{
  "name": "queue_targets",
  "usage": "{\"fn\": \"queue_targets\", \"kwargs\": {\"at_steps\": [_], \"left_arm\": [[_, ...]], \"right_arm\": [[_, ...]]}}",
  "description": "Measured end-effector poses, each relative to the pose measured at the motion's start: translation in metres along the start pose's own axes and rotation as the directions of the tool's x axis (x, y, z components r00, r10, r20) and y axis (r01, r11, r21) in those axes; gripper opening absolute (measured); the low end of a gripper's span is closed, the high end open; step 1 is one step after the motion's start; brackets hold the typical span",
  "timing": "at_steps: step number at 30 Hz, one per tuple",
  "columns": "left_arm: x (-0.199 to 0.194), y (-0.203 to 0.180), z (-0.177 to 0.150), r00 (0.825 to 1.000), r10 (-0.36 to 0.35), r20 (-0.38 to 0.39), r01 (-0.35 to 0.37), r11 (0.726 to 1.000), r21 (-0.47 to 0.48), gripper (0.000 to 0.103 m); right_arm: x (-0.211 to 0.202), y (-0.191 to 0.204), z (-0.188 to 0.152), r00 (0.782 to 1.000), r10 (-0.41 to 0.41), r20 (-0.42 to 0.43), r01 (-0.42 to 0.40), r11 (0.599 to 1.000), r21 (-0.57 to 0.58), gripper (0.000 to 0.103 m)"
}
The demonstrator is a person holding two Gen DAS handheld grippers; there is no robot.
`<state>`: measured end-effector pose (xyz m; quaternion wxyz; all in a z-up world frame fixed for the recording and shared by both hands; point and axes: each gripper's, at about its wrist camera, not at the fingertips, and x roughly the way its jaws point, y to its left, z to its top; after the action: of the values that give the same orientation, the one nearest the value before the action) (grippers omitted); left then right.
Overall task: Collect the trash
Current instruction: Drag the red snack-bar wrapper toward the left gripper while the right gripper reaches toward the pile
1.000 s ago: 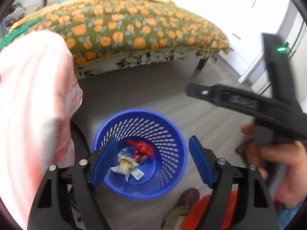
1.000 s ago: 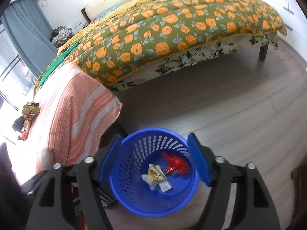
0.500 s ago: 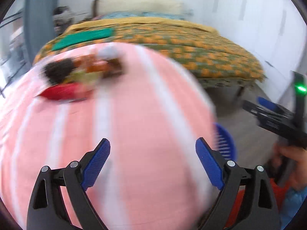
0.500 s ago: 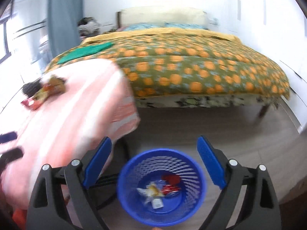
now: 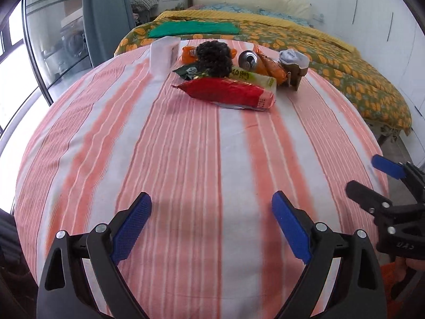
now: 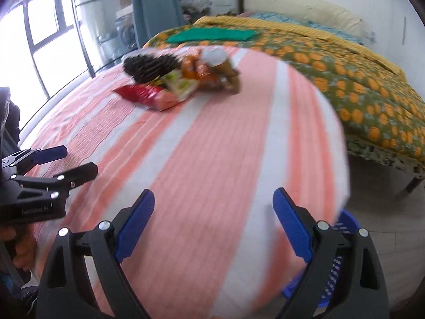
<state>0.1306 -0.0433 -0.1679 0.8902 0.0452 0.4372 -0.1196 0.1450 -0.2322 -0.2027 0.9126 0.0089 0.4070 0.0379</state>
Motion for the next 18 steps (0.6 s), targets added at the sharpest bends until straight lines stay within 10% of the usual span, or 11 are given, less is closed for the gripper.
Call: {"fn": "queue_targets", "kwargs": {"at_steps": [10, 18], "left_arm": [[0.015, 0.052, 0.014, 1.0, 0.022, -0.021, -0.022, 0.999, -0.036, 0.092], [0.019, 0.048, 0.014, 0.999, 0.015, -0.029, -0.015, 1.0, -0.024, 0.097]], "right_arm": [[0.013, 0.011, 0.019, 0.999, 0.026, -0.03, -0.029, 0.997, -0.077, 0.088], [0.044, 0.037, 0.08, 0.988, 0.14, -0.067, -0.149, 0.976, -0.158, 0.058]]}}
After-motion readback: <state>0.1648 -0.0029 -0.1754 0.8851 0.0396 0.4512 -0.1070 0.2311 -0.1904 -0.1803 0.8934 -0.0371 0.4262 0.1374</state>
